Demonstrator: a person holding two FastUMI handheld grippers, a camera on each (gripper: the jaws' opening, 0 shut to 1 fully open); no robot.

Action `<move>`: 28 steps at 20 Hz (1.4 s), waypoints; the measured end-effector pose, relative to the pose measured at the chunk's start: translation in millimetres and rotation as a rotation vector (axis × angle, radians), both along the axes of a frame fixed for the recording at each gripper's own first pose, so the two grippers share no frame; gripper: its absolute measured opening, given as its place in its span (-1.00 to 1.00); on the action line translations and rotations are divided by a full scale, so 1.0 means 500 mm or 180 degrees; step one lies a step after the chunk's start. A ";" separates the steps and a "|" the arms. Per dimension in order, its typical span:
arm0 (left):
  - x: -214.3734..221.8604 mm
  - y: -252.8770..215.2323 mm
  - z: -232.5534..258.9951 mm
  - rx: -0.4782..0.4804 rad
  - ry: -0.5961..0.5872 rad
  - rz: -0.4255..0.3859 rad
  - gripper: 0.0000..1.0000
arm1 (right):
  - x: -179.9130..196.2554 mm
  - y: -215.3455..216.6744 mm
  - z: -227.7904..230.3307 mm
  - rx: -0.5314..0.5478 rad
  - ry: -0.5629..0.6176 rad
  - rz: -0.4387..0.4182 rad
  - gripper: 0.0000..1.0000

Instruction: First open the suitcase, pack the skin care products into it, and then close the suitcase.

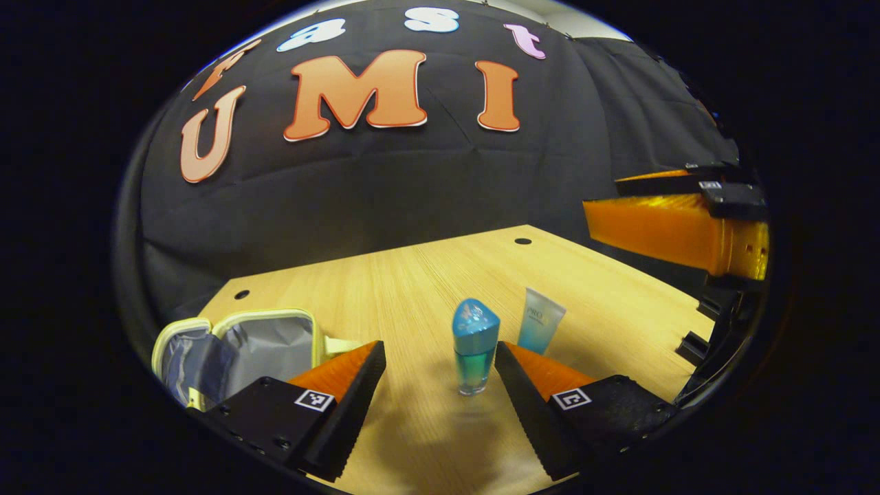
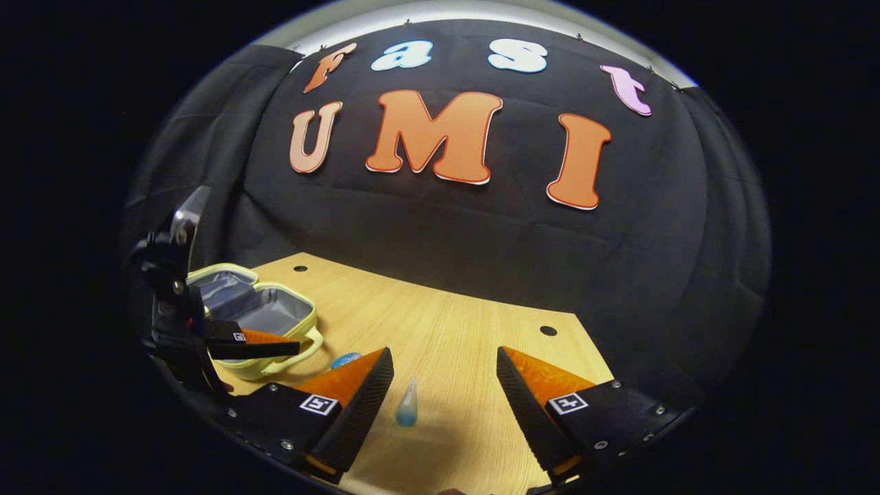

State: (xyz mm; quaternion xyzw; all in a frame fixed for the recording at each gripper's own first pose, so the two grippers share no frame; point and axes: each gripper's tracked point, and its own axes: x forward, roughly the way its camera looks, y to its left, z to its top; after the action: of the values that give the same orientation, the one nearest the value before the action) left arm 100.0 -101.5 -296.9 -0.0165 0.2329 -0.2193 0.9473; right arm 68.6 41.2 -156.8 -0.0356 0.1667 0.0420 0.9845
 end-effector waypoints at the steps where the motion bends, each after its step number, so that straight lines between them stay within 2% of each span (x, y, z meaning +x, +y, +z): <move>1: 0.003 -0.013 -0.020 0.0008 0.0024 -0.0013 0.98 | 0.003 -0.005 -0.015 -0.0021 0.0013 0.0022 0.91; 6: 0.024 -0.067 -0.109 -0.0025 0.0154 -0.0006 0.83 | 0.004 -0.003 -0.101 0.0027 0.0174 0.0157 0.92; 8: 0.030 -0.078 -0.131 -0.0077 0.0216 -0.0002 0.69 | 0.006 0.003 -0.145 0.0028 0.0256 0.0240 0.90; 11: 0.042 -0.099 -0.137 -0.0183 0.0204 -0.0004 0.35 | 0.009 0.006 -0.206 0.0002 0.0347 0.0367 0.90; 13: 0.064 -0.103 -0.140 -0.0163 0.0234 0.0040 -0.14 | 0.011 0.013 -0.250 0.0034 0.0476 0.0438 0.90; 19: 0.058 -0.066 -0.115 -0.0142 0.0264 0.0130 -0.14 | 0.021 0.052 -0.314 0.0146 0.0654 0.0635 0.89; 22: 0.067 -0.044 -0.079 -0.0091 0.0140 0.0193 -0.14 | 0.039 0.081 -0.331 0.0289 0.0722 0.0712 0.74; 24: 0.073 -0.037 -0.074 -0.0075 0.0096 0.0220 -0.23 | 0.040 0.093 -0.351 0.0298 0.0802 0.0762 0.60; 25: 0.073 -0.037 -0.083 -0.0079 0.0134 0.0235 -0.20 | 0.041 0.097 -0.362 0.0283 0.0846 0.0788 0.55; 28: 0.076 -0.038 -0.089 -0.0127 0.0155 0.0249 -0.20 | 0.038 0.101 -0.376 0.0224 0.0907 0.0874 0.51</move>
State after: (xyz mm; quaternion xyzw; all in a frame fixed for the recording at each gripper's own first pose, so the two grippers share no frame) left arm 138.0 -120.3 -341.1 -0.0498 0.2506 -0.1861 0.9487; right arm 87.4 91.5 -344.9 -0.0172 0.2962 0.1863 0.9366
